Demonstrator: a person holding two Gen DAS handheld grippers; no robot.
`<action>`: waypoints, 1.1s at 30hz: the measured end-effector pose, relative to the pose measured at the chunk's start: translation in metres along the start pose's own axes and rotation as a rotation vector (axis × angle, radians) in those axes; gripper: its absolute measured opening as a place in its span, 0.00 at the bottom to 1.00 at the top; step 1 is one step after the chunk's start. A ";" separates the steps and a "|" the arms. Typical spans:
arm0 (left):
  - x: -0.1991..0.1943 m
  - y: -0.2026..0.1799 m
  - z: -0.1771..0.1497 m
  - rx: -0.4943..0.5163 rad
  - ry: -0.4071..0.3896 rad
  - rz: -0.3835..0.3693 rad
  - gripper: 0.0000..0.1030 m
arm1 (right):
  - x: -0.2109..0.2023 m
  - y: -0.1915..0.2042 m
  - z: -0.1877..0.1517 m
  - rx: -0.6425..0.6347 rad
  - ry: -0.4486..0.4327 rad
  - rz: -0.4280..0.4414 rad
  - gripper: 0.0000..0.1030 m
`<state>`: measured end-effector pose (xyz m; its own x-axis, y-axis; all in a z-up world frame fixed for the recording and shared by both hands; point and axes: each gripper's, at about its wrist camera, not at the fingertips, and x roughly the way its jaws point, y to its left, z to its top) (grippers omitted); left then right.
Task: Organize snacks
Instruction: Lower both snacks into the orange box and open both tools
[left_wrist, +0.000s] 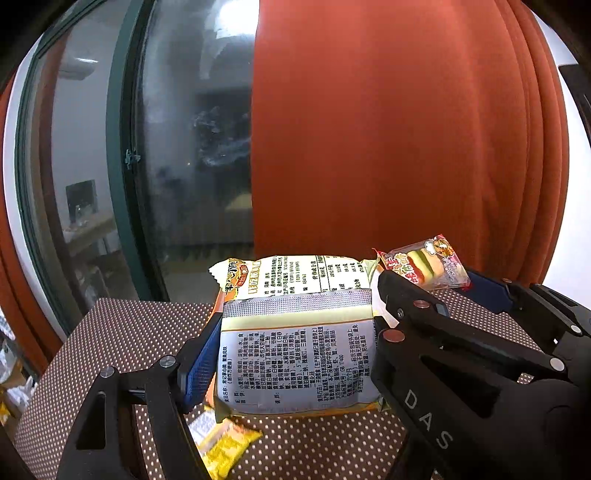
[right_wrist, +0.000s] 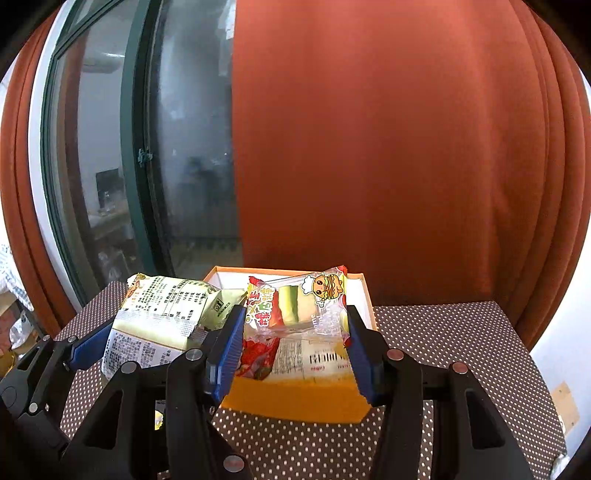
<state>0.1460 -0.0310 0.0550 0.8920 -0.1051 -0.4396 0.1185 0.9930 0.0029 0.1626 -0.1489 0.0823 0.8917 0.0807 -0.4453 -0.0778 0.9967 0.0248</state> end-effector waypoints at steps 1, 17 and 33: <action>0.005 0.000 0.003 0.003 0.000 0.002 0.76 | 0.006 -0.002 0.002 0.005 -0.001 0.002 0.53; 0.109 0.008 0.017 -0.037 0.068 -0.013 0.76 | 0.106 -0.019 0.016 0.034 0.045 0.017 0.53; 0.209 -0.003 0.009 0.006 0.204 0.004 0.79 | 0.205 -0.054 -0.006 0.124 0.168 0.015 0.53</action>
<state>0.3356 -0.0566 -0.0285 0.7859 -0.0870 -0.6122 0.1177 0.9930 0.0099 0.3473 -0.1866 -0.0157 0.8031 0.1025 -0.5870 -0.0256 0.9901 0.1378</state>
